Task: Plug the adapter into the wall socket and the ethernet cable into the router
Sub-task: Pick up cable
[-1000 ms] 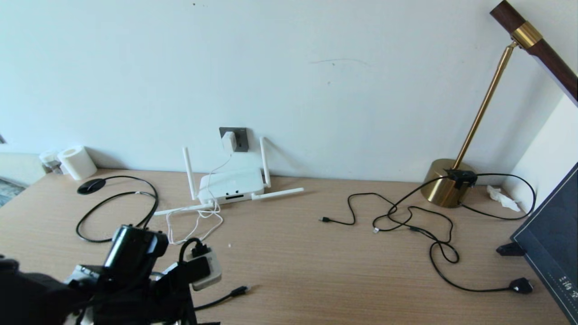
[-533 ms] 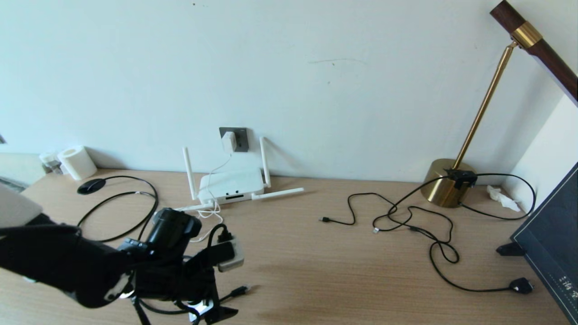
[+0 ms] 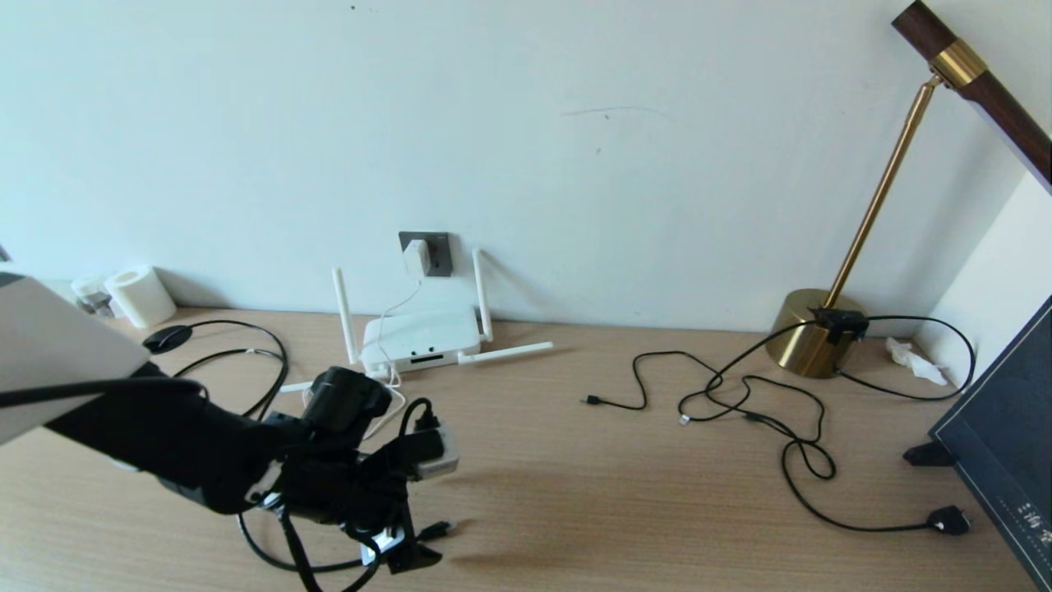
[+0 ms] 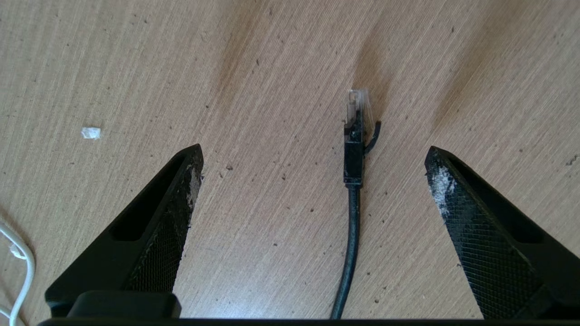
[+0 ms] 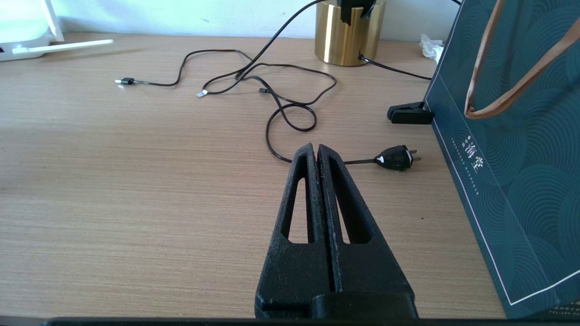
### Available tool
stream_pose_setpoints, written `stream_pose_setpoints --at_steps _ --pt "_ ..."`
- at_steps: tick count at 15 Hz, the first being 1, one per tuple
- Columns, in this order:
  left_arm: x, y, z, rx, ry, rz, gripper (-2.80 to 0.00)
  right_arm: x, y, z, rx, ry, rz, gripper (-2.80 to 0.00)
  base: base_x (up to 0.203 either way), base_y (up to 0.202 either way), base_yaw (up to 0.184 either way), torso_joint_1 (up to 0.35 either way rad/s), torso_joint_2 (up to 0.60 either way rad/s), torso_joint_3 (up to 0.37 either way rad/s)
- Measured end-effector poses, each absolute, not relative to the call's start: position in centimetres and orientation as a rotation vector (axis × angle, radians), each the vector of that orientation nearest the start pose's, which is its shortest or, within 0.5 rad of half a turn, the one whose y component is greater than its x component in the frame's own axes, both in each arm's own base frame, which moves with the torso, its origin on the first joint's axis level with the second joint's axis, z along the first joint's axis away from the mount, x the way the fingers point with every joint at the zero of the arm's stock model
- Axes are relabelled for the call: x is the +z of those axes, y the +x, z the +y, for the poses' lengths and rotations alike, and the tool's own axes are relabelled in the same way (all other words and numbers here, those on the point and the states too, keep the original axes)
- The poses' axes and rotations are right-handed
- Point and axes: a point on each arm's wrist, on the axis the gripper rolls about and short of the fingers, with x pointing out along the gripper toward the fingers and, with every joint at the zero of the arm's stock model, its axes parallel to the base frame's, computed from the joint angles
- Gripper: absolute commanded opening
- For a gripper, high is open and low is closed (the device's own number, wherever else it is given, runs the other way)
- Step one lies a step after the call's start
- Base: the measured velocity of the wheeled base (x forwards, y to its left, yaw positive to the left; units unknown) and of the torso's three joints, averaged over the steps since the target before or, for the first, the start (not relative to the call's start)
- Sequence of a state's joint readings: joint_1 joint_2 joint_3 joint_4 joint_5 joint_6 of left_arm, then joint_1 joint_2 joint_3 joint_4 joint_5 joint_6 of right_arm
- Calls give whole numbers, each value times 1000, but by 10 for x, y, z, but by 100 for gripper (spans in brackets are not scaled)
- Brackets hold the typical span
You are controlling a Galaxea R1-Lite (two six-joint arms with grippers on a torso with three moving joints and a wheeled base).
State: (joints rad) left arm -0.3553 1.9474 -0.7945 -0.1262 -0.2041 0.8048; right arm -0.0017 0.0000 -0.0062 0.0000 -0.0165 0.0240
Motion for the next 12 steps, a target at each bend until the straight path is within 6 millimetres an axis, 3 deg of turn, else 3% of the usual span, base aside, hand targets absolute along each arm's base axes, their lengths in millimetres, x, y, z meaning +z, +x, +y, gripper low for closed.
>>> stream_pose_setpoints --at_steps 8,9,12 --pt "58 293 -114 -915 801 801 0 77 -23 0 -18 25 -6 -280 0 0 0 0 0 0" --pt "56 292 -113 -922 805 809 -280 77 -23 0 -18 25 -6 -280 0 0 0 0 0 0" --pt "53 288 -112 -947 815 850 -280 77 -23 0 -18 25 -6 -280 0 0 0 0 0 0"
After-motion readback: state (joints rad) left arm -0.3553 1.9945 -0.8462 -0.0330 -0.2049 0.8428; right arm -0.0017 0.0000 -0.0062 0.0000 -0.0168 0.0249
